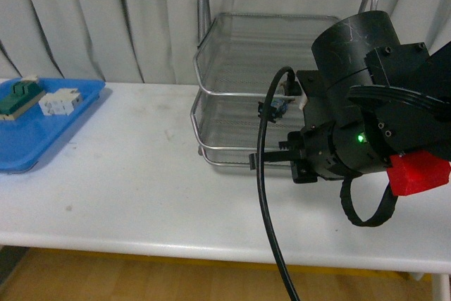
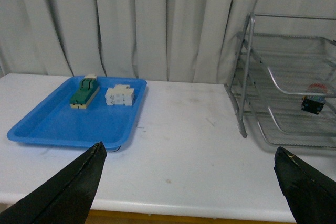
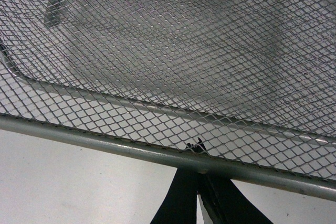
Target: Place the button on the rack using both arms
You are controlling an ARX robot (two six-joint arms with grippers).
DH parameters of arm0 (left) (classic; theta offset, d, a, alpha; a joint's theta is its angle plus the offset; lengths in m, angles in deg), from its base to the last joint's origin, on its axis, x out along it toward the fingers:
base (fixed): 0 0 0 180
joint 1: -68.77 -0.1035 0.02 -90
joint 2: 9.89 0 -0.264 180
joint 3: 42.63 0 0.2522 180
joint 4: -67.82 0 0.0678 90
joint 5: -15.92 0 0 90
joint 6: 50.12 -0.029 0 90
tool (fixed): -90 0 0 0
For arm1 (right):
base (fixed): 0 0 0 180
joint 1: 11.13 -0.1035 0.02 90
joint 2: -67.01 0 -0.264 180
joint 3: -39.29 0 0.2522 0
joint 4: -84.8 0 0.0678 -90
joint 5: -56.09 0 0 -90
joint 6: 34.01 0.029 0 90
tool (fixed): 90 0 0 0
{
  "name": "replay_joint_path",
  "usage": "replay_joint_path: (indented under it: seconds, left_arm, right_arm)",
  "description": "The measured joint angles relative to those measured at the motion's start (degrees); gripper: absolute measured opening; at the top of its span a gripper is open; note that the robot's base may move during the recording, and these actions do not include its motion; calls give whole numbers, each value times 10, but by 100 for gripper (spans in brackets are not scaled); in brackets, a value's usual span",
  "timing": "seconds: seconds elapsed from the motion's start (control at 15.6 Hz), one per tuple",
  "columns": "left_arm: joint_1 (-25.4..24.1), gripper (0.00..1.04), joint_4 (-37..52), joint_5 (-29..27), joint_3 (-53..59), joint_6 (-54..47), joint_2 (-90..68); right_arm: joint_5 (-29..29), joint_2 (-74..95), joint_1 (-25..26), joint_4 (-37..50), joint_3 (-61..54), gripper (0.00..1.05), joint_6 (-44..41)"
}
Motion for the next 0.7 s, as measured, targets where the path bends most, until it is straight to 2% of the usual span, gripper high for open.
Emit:
replay_joint_path:
  seconds: [0.26,0.38,0.7]
  left_arm:
    - [0,98,0,0,0,0,0]
    - [0,98,0,0,0,0,0]
    - [0,98,0,0,0,0,0]
  right_arm:
    - [3,24,3,-10,38,2,-1]
    - [-3,52,23,-25,79,2,-7]
    - [-9,63,34,-29,102,2,-10]
